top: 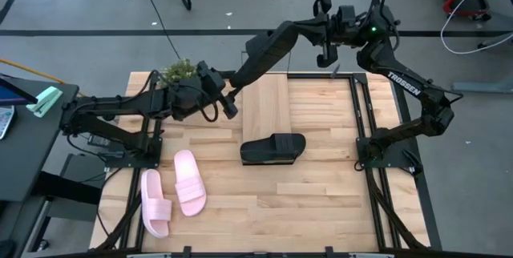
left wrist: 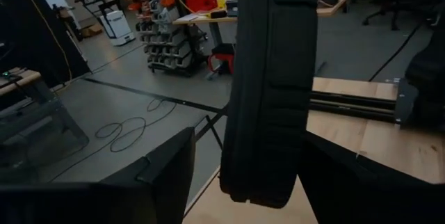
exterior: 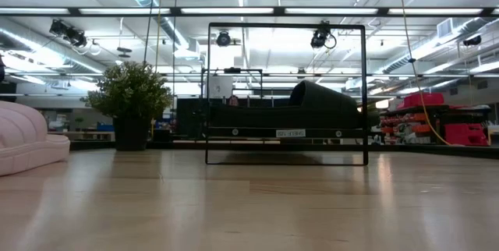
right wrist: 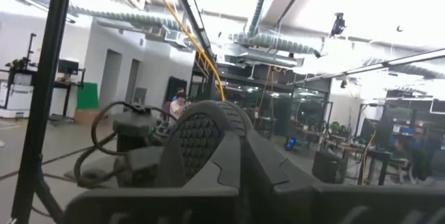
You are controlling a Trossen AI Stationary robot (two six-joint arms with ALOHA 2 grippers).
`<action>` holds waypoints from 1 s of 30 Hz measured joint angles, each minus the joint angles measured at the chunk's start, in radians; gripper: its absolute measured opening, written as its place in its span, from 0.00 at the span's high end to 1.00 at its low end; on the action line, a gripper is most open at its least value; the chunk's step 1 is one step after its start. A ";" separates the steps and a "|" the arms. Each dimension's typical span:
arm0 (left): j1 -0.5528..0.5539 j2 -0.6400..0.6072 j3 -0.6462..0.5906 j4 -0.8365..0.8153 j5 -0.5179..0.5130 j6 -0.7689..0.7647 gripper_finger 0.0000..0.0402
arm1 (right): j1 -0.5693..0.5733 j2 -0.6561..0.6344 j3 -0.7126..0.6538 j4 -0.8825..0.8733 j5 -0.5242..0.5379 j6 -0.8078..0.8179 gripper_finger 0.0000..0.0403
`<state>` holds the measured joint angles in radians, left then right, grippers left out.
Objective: Pick and place slides into the shelf
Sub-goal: Put the black slipper on the shelf
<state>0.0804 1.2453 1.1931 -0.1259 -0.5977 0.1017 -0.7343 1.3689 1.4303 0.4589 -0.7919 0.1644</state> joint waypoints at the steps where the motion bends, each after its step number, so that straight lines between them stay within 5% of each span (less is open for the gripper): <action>1: 0.007 0.000 0.000 0.001 0.014 0.000 0.39 | 0.004 0.000 0.000 0.008 0.004 0.003 0.99; 7: 0.033 0.000 0.000 0.001 0.026 -0.001 0.50 | 0.009 0.000 0.000 0.034 0.016 0.046 1.00; 19: 0.063 0.000 0.000 0.002 0.105 -0.012 0.97 | 0.019 0.000 0.001 0.080 0.028 0.082 0.99; 30: 0.063 0.000 0.000 -0.001 0.106 -0.011 0.85 | 0.036 0.000 0.001 0.054 0.029 0.081 1.00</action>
<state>0.1432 1.2453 1.1931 -0.1272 -0.4919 0.0906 -0.6979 1.3693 1.4315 0.5130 -0.7628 0.2459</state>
